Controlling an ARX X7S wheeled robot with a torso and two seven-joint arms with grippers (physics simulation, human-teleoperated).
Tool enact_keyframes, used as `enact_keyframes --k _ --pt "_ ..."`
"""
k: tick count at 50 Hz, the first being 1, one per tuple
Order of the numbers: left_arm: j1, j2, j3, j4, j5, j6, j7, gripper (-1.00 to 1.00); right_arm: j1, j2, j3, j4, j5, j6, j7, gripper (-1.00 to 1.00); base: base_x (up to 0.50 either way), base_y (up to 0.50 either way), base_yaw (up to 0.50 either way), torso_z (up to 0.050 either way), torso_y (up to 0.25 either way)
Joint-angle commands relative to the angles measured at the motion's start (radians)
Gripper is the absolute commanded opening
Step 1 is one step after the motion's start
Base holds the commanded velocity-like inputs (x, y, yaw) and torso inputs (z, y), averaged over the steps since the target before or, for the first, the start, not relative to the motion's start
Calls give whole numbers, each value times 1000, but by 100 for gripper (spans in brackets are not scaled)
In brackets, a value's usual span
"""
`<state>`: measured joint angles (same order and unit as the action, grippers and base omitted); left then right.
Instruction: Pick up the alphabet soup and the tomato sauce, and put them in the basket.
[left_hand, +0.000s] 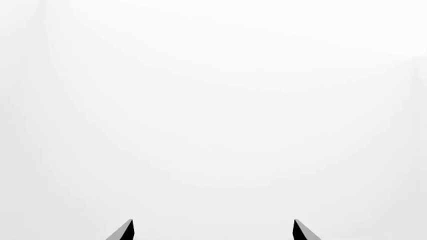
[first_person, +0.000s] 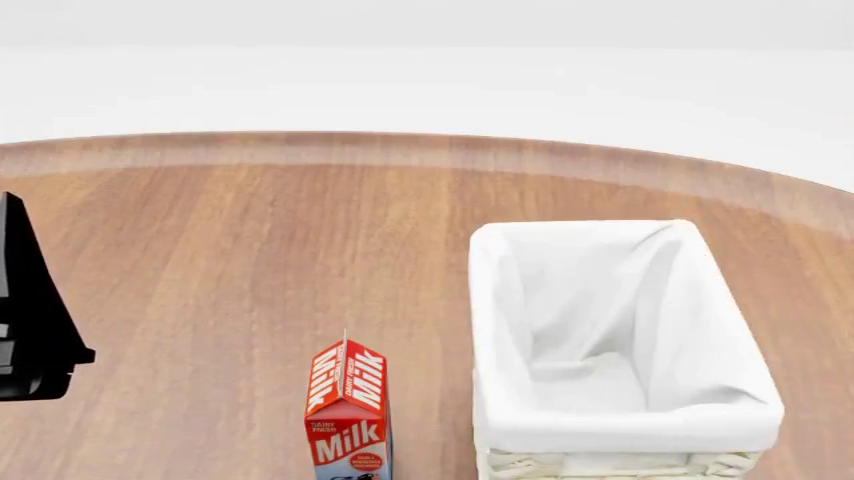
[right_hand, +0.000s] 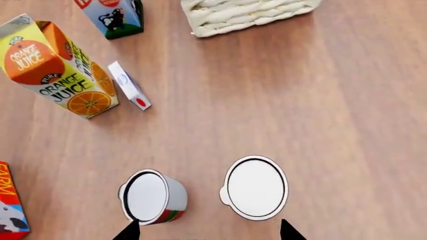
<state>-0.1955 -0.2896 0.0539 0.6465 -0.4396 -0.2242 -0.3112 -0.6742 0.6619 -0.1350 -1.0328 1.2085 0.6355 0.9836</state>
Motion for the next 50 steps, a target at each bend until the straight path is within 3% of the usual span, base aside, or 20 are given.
enact_keyframes --k 1,50 --pt "0 -3 2 -3 -2 5 -4 100 -76 77 -49 31 -93 -154 -34 100 0 0 0 0 0" --pt "15 -21 6 -8 -14 27 -17 100 -79 120 -83 100 -142 -332 -92 100 0 0 0 0 0"
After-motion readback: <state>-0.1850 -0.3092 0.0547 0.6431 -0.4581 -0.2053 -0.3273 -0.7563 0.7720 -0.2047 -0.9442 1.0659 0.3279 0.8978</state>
